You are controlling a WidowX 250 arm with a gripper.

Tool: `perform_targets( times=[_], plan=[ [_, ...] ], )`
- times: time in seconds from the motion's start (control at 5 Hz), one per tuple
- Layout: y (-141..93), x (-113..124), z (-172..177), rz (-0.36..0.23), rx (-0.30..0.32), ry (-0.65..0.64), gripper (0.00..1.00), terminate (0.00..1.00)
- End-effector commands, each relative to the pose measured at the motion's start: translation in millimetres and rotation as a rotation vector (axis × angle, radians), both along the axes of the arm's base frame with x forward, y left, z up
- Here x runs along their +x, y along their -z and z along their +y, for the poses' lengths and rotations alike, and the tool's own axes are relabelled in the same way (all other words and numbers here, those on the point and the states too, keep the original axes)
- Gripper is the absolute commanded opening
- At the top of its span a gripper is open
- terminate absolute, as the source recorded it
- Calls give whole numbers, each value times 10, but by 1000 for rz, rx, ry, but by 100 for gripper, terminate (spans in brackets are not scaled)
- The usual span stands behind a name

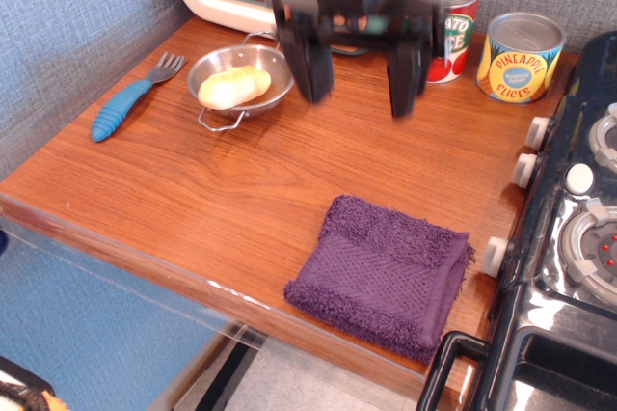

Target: Move towel to lower right corner

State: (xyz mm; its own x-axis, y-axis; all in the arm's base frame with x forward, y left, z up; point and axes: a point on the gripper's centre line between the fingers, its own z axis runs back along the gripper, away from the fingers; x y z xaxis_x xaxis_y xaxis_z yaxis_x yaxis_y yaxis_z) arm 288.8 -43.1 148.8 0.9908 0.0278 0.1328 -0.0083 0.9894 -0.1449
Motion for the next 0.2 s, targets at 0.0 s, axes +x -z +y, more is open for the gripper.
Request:
perform_targets(
  times=[0.0],
  plan=[
    [-191,1,6,-45,-3,1,100,100]
  ],
)
